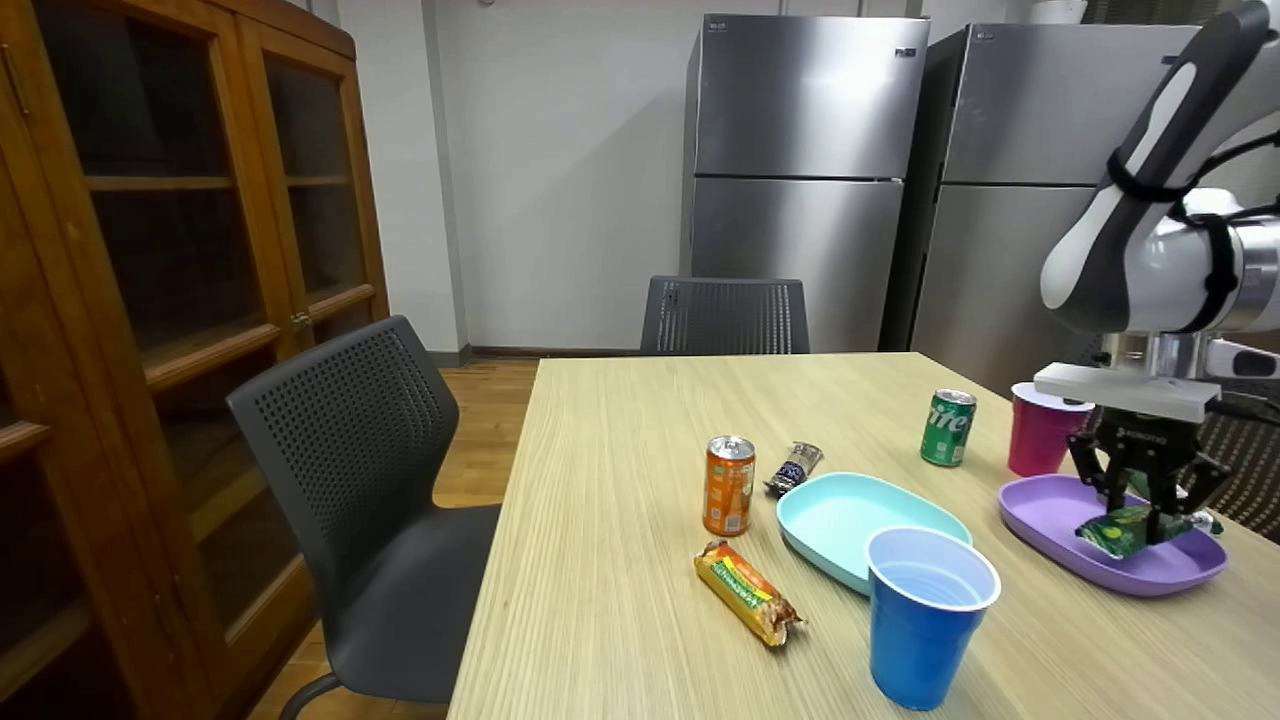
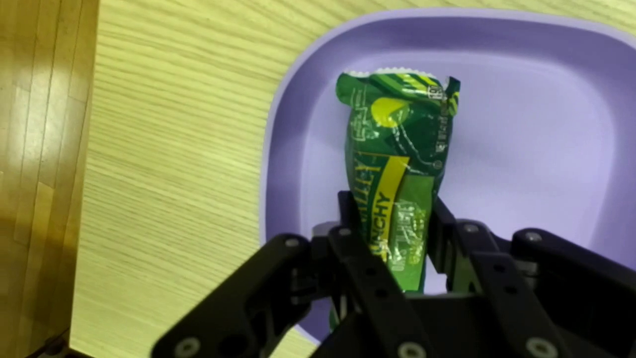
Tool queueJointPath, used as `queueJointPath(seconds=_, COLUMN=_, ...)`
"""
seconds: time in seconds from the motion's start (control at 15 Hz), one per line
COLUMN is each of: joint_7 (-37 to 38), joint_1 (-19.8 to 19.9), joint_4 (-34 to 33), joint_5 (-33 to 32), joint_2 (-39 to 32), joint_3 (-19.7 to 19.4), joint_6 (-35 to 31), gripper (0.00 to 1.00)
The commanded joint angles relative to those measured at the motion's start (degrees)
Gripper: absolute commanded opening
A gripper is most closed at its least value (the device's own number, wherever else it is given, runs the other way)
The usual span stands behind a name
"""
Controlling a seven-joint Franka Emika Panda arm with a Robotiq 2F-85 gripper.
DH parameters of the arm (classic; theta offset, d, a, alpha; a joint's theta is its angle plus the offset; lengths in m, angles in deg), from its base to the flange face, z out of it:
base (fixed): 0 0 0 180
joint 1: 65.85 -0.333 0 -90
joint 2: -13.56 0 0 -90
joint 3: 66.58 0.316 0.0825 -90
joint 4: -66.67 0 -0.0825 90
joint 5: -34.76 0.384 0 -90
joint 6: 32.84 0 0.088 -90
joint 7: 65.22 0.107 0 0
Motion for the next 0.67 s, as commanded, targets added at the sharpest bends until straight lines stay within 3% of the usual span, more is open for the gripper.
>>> queueJointPath(seconds=0.0, joint_7=-1.79, joint_1=0.68, joint_4=-3.2, joint_5=0.03, joint_2=-2.65, joint_3=0.18, joint_6=3.09, gripper=0.09)
queueJointPath(seconds=0.07, joint_7=-1.71, joint_1=0.75, joint_4=-3.51, joint_5=0.22, joint_2=-3.04, joint_3=0.14, joint_6=3.37, gripper=0.1)
queueJointPath(seconds=0.13, joint_7=-1.71, joint_1=0.73, joint_4=-3.63, joint_5=0.23, joint_2=-3.2, joint_3=0.08, joint_6=3.69, gripper=0.44)
queueJointPath(seconds=0.2, joint_7=-1.73, joint_1=0.62, joint_4=-3.46, joint_5=0.13, joint_2=-3.07, joint_3=-0.03, joint_6=3.78, gripper=0.6)
queueJointPath(seconds=0.53, joint_7=-2.25, joint_1=-0.1, joint_4=-0.66, joint_5=-0.47, joint_2=-0.3, joint_3=-0.43, joint_6=3.74, gripper=0.96)
queueJointPath(seconds=0.6, joint_7=-1.36, joint_1=-0.86, joint_4=-0.49, joint_5=-1.16, joint_2=0.0, joint_3=-1.21, joint_6=4.12, gripper=0.99)
